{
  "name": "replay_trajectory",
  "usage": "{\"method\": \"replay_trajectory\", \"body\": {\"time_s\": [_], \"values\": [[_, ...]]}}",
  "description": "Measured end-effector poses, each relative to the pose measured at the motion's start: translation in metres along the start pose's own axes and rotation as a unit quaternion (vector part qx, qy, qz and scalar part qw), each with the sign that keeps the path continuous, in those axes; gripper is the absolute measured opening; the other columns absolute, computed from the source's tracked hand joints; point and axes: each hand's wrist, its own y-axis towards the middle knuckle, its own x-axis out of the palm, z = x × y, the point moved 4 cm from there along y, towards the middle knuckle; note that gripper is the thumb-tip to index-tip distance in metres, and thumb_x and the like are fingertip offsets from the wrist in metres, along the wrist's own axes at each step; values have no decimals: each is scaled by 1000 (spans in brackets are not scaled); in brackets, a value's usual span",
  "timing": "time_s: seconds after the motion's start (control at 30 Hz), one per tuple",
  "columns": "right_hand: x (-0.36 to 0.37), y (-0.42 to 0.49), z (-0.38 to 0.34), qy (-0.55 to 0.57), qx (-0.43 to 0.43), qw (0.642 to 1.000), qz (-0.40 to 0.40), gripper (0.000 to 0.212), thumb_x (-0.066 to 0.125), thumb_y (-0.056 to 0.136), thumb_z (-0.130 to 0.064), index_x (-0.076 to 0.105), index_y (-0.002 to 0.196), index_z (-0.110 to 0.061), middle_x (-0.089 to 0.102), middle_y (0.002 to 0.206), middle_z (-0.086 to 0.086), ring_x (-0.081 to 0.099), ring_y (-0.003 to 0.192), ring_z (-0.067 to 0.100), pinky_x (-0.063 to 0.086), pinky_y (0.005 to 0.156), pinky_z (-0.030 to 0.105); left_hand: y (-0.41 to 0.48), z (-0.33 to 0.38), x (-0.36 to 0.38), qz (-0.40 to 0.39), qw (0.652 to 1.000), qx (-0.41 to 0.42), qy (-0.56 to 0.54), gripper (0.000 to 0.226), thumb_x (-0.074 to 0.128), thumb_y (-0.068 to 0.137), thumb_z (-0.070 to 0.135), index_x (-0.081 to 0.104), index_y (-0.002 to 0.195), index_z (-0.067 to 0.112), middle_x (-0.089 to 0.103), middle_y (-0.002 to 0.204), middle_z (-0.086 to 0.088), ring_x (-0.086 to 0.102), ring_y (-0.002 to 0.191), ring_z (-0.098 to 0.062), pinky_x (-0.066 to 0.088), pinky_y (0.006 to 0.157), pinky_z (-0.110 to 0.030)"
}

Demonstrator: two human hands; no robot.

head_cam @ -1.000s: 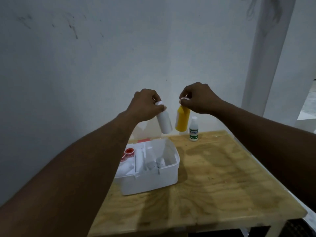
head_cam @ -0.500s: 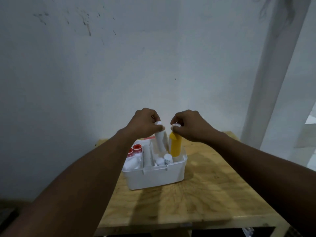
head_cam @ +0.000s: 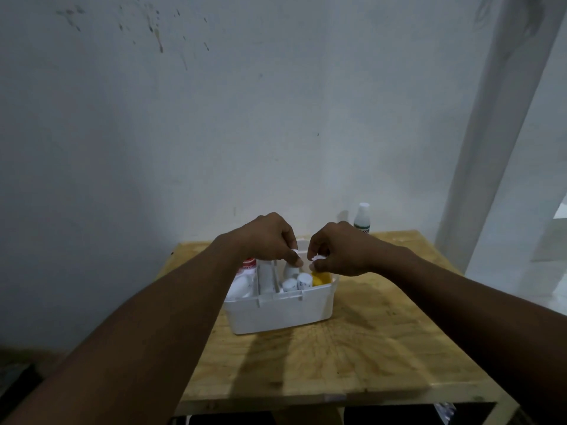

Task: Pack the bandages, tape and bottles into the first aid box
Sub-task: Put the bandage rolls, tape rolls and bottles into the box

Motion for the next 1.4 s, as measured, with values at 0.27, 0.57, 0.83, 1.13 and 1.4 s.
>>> {"method": "replay_trajectory", "body": {"time_s": [0.27, 0.57, 0.83, 1.13, 1.4], "values": [[-4, 0, -3, 9, 12, 999, -43, 25, 74, 84, -26, 74, 107, -16, 68, 90, -6, 63, 85, 12, 51, 73, 21, -5, 5, -1, -59, 998, -1, 10, 30, 91, 72, 33, 80, 94, 16, 75, 85, 5, 67, 83, -13, 56, 81, -32], [-7, 2, 4, 79, 35, 993, -86, 22, 73, 85, -19, 75, 106, -14, 74, 92, -5, 71, 87, 10, 57, 83, 27, -7, 4, -4, -90, 996, -12, -9, 23, 86, 78, 32, 82, 93, 17, 77, 84, 4, 66, 76, -13, 54, 77, -31], [-10, 6, 9, 101, 43, 990, -87, 21, 67, 90, -19, 74, 107, -9, 76, 100, 4, 72, 87, 19, 59, 82, 33, -7, 5, -4, -78, 997, -16, -24, 25, 78, 87, 26, 79, 107, 10, 77, 99, -1, 72, 89, -20, 59, 91, -38], [-4, 12, 16, 112, 62, 988, -89, 20, 65, 91, -22, 74, 104, -10, 76, 94, 7, 67, 71, 12, 50, 53, 21, -14, -2, -7, -31, 998, -13, -46, 23, 79, 86, 31, 82, 98, 12, 80, 88, 1, 71, 80, -13, 60, 77, -31], [-12, 18, 68, 99, 152, 970, 164, 16, 68, 82, -27, 73, 93, -16, 71, 98, 4, 66, 92, 21, 52, 82, 31, -38, -60, -20, 270, 952, -89, -112, 31, 71, 91, 42, 75, 107, 16, 72, 102, 3, 65, 96, -15, 46, 78, -24]]}}
